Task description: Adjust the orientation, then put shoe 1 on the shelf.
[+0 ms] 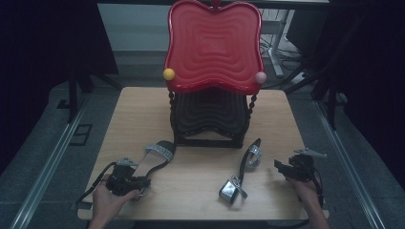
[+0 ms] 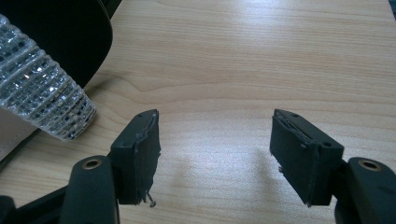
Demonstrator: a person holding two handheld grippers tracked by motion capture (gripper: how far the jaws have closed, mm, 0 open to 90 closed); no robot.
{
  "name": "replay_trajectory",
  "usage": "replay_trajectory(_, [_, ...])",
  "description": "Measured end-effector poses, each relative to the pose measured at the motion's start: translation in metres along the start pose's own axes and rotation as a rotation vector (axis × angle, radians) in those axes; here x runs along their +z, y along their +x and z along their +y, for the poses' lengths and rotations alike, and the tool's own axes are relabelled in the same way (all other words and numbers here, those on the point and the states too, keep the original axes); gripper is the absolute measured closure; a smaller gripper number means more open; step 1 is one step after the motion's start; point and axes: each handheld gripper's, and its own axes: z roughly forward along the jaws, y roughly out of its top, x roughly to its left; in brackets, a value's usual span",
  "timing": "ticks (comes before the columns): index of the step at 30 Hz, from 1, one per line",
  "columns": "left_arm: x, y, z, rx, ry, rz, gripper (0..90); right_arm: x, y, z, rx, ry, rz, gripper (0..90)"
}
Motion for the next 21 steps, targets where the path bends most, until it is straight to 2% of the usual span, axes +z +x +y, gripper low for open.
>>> replay_trajectory(1, [0.000, 0.000, 0.000, 0.000, 0.000, 0.000, 67.5, 0.000, 0.000, 0.000, 0.000, 0.000, 0.000, 33.7])
replay_trajectory(2, [-0.009, -0.003, 0.004, 0.013, -0.033, 0.030, 64.5, 0.000, 0.000, 0.000, 0.002, 0.001, -0.001, 33.7])
replay_trajectory(3, [-0.009, -0.003, 0.004, 0.013, -0.033, 0.030, 60.9, 0.000, 0.000, 0.000, 0.002, 0.001, -0.001, 33.7])
replay_trajectory(4, [-0.019, -0.004, 0.009, 0.000, -0.077, 0.043, 57.1, 0.001, 0.000, 0.001, 0.003, 0.003, -0.001, 33.7])
replay_trajectory(5, [-0.019, -0.004, 0.009, 0.000, -0.077, 0.043, 53.5, 0.001, 0.000, 0.001, 0.003, 0.003, -0.001, 33.7])
replay_trajectory(9, [-0.029, 0.002, 0.022, -0.030, -0.096, 0.090, 45.6, 0.001, 0.002, 0.001, -0.003, 0.004, 0.004, 33.7])
replay_trajectory(10, [-0.028, 0.005, 0.028, -0.050, -0.090, 0.118, 39.2, 0.002, 0.002, 0.001, -0.005, 0.004, 0.006, 33.7])
replay_trajectory(12, [-0.026, 0.006, 0.031, -0.060, -0.084, 0.128, 34.1, 0.002, 0.003, 0.001, -0.005, 0.004, 0.005, 33.7])
replay_trajectory(13, [-0.021, 0.009, 0.037, -0.073, -0.068, 0.154, 32.7, 0.002, 0.003, 0.001, -0.004, 0.003, 0.005, 33.7])
replay_trajectory(15, [-0.018, 0.010, 0.040, -0.075, -0.058, 0.166, 31.6, 0.002, 0.003, 0.001, -0.005, 0.004, 0.006, 33.7])
replay_trajectory(16, [-0.010, 0.014, 0.045, -0.082, -0.032, 0.185, 30.6, 0.002, 0.003, 0.000, -0.010, 0.009, 0.006, 33.7])
replay_trajectory(19, [-0.003, 0.016, 0.049, -0.088, -0.015, 0.195, 29.9, 0.001, 0.002, 0.000, -0.010, 0.007, 0.007, 33.7])
replay_trajectory(20, [0.004, 0.019, 0.052, -0.091, 0.014, 0.202, 29.4, 0.001, 0.001, 0.000, -0.005, 0.004, 0.007, 33.7])
replay_trajectory(21, [0.004, 0.019, 0.052, -0.091, 0.014, 0.202, 29.1, 0.001, 0.000, 0.000, -0.005, 0.004, 0.007, 33.7])
